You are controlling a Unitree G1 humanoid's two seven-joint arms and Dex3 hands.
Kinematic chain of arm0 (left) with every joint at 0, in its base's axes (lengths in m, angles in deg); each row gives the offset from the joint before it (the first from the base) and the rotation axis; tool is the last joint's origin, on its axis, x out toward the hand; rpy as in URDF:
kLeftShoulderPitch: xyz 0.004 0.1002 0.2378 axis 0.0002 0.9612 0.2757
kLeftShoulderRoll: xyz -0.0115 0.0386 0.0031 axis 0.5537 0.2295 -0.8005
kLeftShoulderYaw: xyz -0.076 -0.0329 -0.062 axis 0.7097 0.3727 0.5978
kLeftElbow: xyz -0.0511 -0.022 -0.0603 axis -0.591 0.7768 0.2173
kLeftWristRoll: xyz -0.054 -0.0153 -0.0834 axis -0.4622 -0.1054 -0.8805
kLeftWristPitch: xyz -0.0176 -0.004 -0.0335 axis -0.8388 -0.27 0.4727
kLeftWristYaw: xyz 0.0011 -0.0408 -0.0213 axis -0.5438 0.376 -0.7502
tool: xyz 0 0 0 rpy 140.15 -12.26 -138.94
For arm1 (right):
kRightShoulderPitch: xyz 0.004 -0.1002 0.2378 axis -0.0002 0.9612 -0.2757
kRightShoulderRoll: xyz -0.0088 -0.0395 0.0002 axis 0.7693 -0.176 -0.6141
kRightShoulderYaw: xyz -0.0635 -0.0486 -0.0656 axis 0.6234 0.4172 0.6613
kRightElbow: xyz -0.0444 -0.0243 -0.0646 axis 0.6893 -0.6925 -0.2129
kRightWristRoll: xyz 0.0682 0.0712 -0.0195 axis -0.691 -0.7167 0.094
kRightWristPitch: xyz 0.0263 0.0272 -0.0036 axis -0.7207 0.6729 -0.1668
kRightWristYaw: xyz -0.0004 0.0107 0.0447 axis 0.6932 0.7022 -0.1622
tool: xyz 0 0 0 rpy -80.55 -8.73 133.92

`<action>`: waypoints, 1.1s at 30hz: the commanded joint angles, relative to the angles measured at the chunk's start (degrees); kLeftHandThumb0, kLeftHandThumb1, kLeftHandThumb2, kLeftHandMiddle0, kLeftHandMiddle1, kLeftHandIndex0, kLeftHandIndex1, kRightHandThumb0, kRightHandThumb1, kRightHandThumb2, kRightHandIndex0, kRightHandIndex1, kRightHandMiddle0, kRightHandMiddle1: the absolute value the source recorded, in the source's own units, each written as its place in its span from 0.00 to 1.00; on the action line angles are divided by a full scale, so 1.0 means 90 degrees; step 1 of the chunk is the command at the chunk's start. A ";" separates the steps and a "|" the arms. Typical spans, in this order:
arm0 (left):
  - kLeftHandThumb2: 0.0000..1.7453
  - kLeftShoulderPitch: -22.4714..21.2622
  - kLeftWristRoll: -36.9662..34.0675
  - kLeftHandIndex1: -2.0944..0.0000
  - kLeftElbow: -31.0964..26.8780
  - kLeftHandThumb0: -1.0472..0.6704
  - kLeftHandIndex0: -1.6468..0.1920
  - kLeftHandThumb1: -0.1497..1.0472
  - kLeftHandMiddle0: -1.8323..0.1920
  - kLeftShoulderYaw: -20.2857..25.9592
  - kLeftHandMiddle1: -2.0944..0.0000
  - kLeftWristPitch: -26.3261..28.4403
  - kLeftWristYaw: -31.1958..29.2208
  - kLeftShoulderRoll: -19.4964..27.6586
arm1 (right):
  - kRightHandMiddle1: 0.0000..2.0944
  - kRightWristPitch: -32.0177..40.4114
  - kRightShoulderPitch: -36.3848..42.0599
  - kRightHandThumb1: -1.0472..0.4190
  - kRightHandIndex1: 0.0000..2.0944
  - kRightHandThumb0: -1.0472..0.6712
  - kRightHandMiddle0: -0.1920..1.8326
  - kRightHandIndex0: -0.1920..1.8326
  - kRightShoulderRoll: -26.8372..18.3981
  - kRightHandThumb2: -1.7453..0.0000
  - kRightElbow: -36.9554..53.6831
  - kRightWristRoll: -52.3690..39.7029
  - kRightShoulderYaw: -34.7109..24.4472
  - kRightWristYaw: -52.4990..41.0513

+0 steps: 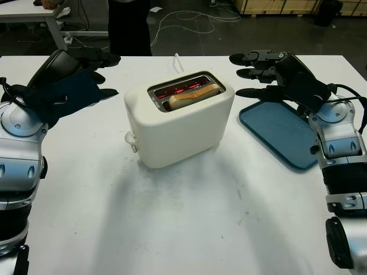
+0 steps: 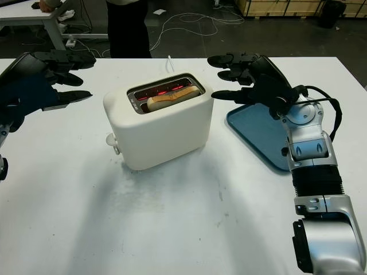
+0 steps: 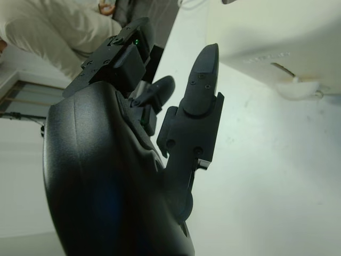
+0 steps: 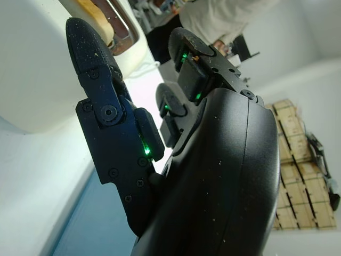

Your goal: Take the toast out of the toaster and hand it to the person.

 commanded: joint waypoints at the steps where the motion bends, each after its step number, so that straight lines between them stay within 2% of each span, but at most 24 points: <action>1: 0.04 0.0026 0.0044 0.99 -0.0019 0.42 0.57 0.87 0.75 0.0044 0.63 -0.0061 0.0064 0.0002 | 0.00 0.0063 0.0057 0.13 0.02 0.17 0.38 0.39 0.0015 1.00 0.0108 -0.0008 0.0000 0.0028; 20: 0.04 -0.0021 0.0062 0.99 -0.0016 0.45 0.57 0.87 0.75 0.0011 0.64 -0.0003 0.0033 0.0032 | 0.00 0.0029 0.0039 0.13 0.02 0.16 0.38 0.39 0.0019 1.00 0.0083 0.0013 0.0011 0.0021; 33: 0.04 -0.0034 0.0047 0.99 -0.0017 0.43 0.57 0.87 0.75 0.0017 0.64 0.0032 0.0017 0.0036 | 0.00 0.0025 0.0037 0.13 0.02 0.16 0.38 0.40 0.0038 1.00 0.0089 0.0025 0.0005 0.0034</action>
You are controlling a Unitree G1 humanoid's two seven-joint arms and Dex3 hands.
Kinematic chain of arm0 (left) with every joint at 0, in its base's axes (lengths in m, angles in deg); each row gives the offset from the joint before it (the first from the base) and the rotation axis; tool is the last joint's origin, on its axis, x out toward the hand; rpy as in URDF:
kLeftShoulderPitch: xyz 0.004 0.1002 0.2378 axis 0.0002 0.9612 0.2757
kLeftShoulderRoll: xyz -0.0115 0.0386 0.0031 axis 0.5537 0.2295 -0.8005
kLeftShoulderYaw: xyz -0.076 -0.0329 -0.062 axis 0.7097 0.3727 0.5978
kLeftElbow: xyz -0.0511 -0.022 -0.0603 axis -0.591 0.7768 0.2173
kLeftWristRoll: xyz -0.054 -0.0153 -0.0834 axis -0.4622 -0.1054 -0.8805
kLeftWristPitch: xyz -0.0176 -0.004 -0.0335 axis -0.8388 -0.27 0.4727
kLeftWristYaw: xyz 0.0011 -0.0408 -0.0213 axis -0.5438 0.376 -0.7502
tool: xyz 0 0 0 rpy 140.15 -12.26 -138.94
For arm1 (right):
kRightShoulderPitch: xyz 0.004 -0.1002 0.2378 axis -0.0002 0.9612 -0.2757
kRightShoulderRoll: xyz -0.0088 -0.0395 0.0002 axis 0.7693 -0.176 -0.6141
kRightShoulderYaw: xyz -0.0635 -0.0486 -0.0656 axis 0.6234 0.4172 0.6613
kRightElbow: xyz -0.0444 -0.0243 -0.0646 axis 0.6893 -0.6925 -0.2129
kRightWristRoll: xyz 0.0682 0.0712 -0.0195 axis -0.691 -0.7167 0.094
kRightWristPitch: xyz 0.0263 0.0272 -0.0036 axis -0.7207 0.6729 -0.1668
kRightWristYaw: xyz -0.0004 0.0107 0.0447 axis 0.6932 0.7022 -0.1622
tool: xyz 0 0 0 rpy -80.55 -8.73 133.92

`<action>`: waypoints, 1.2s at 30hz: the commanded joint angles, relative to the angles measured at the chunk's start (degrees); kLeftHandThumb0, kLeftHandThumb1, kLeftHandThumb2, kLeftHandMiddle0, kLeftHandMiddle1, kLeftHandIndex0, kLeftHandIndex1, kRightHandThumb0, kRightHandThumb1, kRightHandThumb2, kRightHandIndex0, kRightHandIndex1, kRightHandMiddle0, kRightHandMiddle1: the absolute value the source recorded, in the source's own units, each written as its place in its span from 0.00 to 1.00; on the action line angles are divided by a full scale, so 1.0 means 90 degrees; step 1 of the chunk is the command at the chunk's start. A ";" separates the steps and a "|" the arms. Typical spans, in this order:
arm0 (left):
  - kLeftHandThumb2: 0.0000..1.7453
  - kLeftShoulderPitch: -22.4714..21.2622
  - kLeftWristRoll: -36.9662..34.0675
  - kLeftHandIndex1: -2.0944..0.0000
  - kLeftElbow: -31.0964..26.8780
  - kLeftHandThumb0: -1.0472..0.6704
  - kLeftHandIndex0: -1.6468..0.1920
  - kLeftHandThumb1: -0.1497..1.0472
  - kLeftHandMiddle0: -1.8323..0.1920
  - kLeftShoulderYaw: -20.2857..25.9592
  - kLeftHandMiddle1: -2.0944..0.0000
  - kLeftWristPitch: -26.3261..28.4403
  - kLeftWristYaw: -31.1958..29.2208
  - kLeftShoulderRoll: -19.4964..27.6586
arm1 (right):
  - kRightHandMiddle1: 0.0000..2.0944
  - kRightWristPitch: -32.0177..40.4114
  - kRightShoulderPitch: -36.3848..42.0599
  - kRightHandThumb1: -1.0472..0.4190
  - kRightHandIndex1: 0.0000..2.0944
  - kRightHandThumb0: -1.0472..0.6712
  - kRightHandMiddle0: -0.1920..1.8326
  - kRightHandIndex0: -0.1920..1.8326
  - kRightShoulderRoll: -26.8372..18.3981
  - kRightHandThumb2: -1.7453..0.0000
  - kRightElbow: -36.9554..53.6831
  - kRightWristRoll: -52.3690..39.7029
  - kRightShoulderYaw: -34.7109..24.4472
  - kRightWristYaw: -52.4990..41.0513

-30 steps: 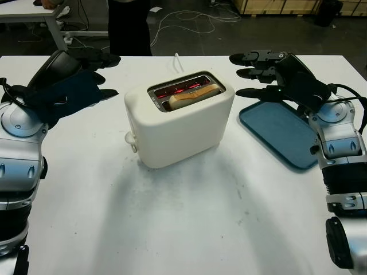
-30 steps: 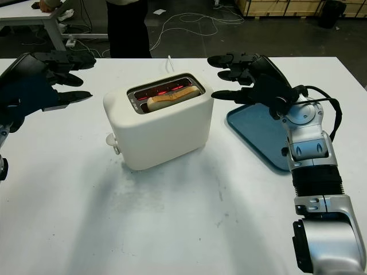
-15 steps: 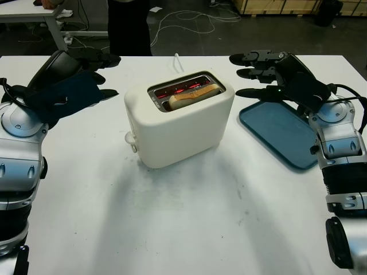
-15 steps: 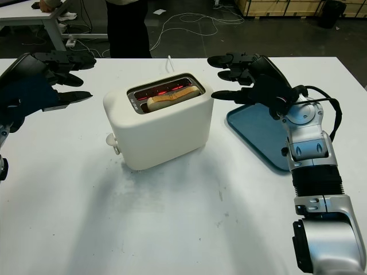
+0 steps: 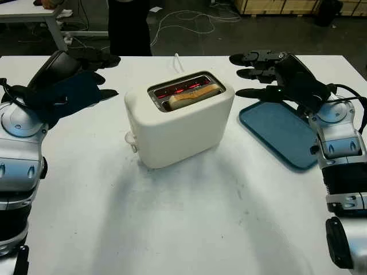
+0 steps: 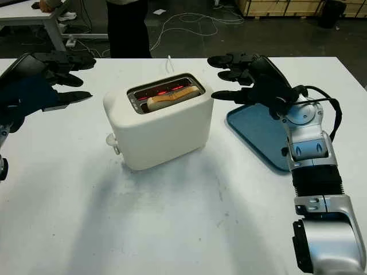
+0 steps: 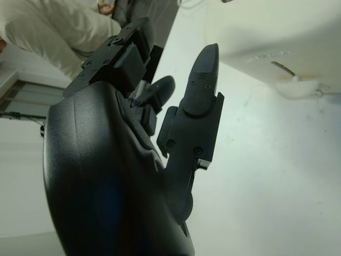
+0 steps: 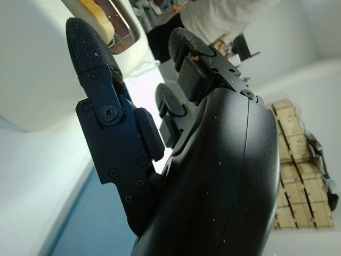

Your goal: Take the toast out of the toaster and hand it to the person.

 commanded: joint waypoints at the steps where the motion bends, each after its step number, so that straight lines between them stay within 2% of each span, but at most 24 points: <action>1: 0.04 -0.0034 0.0046 0.99 -0.0027 0.43 0.57 0.87 0.75 0.0019 0.64 0.0034 0.0020 0.0030 | 0.00 0.0015 0.0035 0.13 0.02 0.16 0.38 0.40 0.0038 1.00 0.0077 -0.0038 -0.0005 0.0029; 15: 0.04 -0.0042 0.0031 0.99 -0.0075 0.44 0.58 0.87 0.75 0.0023 0.64 0.0137 0.0024 -0.0002 | 0.00 0.0068 0.0056 0.13 0.01 0.17 0.38 0.40 0.0019 1.00 0.0129 -0.0034 0.0000 0.0006; 36: 0.04 0.0057 0.0047 0.99 -0.0024 0.43 0.57 0.87 0.74 0.0038 0.64 -0.0082 0.0076 -0.0012 | 0.00 0.0084 0.0055 0.13 0.01 0.16 0.38 0.39 0.0033 1.00 0.0091 -0.0069 -0.0002 -0.0027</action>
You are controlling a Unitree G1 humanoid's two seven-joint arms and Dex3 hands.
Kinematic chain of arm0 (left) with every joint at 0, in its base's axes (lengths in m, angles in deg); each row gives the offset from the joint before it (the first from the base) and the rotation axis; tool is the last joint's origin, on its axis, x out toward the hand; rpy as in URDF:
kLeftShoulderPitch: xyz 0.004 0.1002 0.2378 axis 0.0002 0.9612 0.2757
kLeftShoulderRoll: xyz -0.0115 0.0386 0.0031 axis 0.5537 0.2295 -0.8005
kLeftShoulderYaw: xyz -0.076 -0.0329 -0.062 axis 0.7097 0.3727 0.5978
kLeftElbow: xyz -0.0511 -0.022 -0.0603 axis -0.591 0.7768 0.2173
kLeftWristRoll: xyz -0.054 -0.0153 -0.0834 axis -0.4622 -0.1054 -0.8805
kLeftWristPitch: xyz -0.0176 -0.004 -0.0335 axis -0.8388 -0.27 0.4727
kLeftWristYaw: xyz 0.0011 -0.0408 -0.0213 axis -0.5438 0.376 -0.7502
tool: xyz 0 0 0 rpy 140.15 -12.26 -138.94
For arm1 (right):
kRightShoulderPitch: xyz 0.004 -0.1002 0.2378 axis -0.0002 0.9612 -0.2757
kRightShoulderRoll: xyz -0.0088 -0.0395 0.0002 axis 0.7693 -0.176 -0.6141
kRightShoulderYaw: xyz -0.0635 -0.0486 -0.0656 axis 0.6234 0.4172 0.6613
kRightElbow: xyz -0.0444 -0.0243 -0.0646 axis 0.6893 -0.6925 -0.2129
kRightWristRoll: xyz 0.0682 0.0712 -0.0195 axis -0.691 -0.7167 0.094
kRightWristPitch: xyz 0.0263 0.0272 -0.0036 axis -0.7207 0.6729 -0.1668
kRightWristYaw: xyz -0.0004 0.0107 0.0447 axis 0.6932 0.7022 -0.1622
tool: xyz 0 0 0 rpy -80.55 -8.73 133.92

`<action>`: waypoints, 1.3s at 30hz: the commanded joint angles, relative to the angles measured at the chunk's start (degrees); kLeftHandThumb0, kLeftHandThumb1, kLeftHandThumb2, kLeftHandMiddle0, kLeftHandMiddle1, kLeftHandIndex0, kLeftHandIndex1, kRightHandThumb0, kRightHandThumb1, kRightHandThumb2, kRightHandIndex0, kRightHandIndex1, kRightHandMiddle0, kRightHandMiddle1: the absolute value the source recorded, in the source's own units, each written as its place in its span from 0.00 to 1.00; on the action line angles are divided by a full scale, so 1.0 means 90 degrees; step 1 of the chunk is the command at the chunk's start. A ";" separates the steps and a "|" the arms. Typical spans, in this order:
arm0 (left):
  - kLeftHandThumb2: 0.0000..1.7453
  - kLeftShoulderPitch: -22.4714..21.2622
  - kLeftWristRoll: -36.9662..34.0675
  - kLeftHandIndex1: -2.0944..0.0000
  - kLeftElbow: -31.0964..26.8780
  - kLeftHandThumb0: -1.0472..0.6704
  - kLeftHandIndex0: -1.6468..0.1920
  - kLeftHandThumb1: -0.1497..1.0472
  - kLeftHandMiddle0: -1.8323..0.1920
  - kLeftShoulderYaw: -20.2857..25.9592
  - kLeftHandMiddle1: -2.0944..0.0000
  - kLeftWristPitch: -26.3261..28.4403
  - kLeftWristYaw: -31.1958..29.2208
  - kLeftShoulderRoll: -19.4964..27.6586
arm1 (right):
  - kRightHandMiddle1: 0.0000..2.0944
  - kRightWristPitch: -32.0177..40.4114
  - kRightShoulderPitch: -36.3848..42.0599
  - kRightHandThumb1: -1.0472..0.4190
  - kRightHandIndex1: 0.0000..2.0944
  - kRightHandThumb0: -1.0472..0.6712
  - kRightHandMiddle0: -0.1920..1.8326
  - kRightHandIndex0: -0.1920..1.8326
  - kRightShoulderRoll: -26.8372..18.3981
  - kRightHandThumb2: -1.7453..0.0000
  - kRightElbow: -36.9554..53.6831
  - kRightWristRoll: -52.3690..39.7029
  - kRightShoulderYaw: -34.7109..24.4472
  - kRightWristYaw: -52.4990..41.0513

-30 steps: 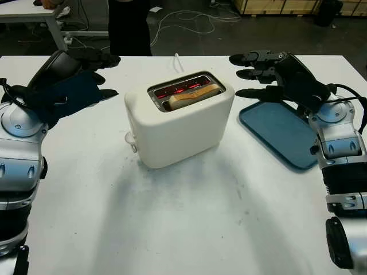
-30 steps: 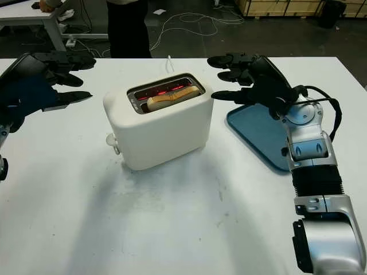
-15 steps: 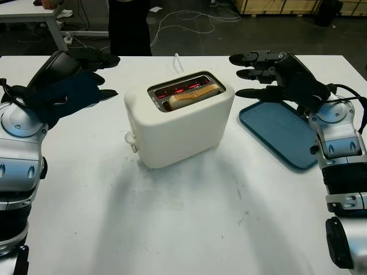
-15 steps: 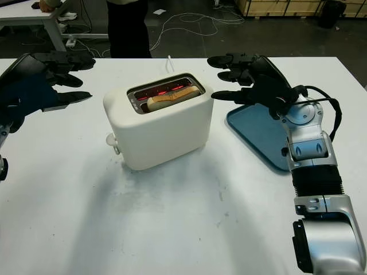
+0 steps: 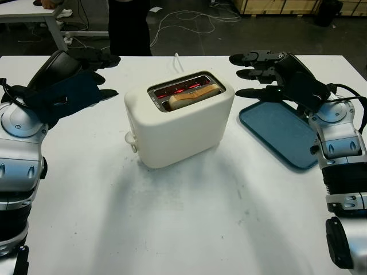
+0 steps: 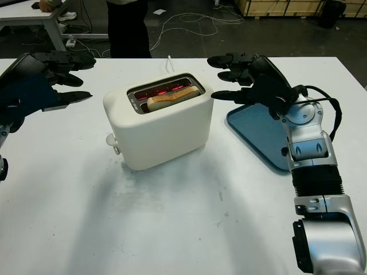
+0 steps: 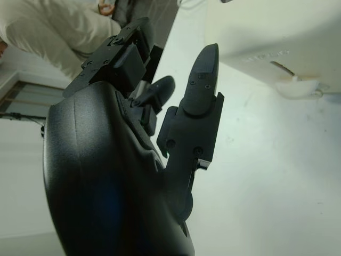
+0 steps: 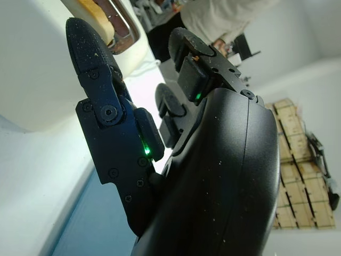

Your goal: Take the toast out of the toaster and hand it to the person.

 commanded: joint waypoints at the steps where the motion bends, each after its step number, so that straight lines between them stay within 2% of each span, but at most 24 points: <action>1: 0.04 0.0024 0.0059 0.99 -0.0021 0.43 0.57 0.87 0.74 0.0027 0.64 -0.0040 0.0074 -0.0012 | 0.00 -0.0008 0.0057 0.13 0.01 0.16 0.38 0.39 0.0040 1.00 0.0039 -0.0061 -0.0007 -0.0001; 15: 0.05 0.0034 0.0016 0.99 0.0032 0.42 0.57 0.87 0.74 0.0064 0.63 -0.0164 0.0087 -0.0031 | 0.00 0.0067 0.0074 0.13 0.01 0.16 0.38 0.39 0.0012 1.00 0.0105 -0.0037 0.0005 -0.0008; 35: 0.05 0.0019 0.0039 0.99 -0.0057 0.42 0.57 0.87 0.75 0.0051 0.63 0.0040 0.0064 -0.0044 | 0.00 0.0267 0.0095 0.13 0.00 0.17 0.37 0.39 0.0013 1.00 0.0204 -0.0082 0.0006 -0.0033; 39: 0.06 0.0044 0.0040 0.99 0.0003 0.43 0.57 0.86 0.74 0.0058 0.63 -0.0122 0.0093 -0.0044 | 0.00 0.0189 0.0093 0.13 0.00 0.16 0.38 0.39 0.0012 1.00 0.0172 -0.0059 0.0012 -0.0009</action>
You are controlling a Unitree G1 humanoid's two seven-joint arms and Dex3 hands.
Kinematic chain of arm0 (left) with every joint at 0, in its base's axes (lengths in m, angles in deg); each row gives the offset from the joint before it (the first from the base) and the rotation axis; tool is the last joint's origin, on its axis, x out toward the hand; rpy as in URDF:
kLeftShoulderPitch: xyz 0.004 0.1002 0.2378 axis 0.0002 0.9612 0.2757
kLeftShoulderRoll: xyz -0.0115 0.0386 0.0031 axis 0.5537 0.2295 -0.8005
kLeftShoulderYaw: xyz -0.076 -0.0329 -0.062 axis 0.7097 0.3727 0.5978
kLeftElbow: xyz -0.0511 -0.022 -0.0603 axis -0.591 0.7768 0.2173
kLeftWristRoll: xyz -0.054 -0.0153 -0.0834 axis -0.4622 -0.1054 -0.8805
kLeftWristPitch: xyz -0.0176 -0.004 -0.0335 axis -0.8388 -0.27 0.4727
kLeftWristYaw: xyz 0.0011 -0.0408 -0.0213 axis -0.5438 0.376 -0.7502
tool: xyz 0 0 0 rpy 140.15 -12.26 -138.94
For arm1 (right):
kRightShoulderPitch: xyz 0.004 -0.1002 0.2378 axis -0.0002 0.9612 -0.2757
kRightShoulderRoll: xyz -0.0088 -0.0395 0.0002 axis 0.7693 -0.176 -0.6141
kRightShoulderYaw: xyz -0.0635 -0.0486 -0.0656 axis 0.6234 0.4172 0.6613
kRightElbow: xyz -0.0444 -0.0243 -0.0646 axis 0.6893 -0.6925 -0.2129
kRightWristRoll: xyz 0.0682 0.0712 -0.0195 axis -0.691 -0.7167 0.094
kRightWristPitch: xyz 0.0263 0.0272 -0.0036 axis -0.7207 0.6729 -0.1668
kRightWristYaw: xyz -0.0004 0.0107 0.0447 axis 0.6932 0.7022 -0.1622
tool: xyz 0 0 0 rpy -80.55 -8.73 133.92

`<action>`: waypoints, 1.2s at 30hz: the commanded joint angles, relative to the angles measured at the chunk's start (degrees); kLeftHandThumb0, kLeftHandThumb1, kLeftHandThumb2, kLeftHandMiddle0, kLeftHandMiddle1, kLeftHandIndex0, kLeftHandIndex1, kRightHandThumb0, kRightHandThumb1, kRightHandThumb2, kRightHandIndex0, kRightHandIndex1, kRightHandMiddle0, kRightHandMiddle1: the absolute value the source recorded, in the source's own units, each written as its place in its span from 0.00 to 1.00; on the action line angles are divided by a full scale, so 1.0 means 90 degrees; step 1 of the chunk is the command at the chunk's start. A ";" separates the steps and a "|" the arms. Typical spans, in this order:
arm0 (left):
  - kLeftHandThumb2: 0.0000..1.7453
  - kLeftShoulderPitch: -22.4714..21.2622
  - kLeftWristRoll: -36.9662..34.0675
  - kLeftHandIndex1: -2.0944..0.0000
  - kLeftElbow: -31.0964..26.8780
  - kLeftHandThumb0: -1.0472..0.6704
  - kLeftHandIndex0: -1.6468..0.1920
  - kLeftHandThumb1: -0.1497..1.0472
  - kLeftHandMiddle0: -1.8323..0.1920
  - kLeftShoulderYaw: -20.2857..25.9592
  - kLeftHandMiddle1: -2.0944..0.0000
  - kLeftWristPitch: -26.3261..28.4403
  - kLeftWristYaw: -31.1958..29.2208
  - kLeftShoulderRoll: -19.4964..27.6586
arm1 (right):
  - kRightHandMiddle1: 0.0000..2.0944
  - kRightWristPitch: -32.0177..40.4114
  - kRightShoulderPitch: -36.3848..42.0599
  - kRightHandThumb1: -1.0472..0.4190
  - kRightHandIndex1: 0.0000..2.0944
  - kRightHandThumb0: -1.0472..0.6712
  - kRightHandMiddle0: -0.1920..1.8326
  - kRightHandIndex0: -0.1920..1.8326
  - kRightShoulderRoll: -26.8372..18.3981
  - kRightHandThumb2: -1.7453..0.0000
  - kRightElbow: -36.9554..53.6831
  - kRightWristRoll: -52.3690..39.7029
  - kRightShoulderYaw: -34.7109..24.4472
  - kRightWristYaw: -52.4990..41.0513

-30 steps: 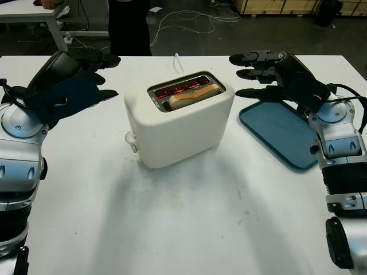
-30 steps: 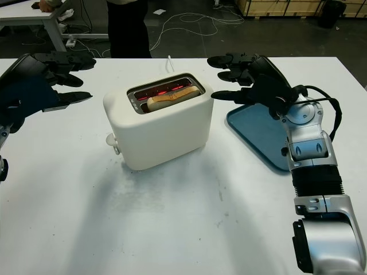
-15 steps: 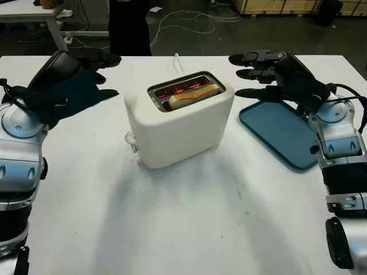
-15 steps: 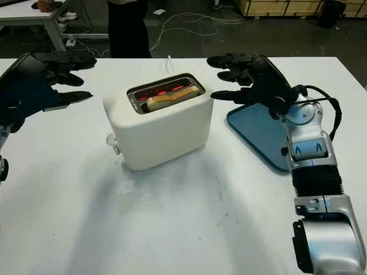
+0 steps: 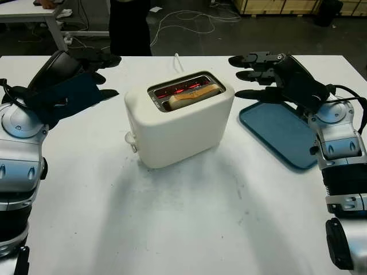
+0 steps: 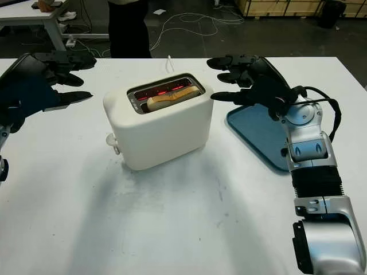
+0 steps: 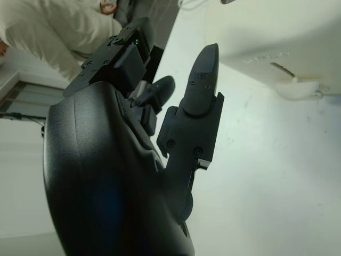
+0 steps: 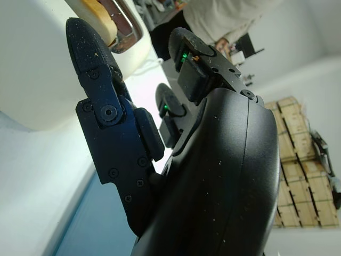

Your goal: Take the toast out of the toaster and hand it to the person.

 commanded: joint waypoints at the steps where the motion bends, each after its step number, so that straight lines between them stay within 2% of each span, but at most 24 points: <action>1: 0.06 0.0038 0.0042 0.99 0.0009 0.43 0.57 0.86 0.74 0.0047 0.63 -0.0079 0.0083 -0.0019 | 0.00 0.0001 0.0046 0.13 0.00 0.16 0.38 0.39 0.0011 1.00 0.0057 -0.0028 -0.0012 0.0013; 17: 0.06 -0.0008 0.0022 0.99 -0.0071 0.42 0.57 0.86 0.75 0.0063 0.63 0.0144 0.0044 -0.0044 | 0.00 0.0038 0.0020 0.13 0.00 0.16 0.38 0.39 0.0005 1.00 0.0070 -0.0027 -0.0003 -0.0003; 36: 0.06 0.0047 0.0056 0.99 0.0008 0.42 0.57 0.86 0.74 0.0052 0.62 -0.0102 0.0077 -0.0003 | 0.00 0.0029 0.0046 0.13 0.00 0.16 0.38 0.39 0.0010 1.00 0.0082 -0.0037 -0.0009 0.0002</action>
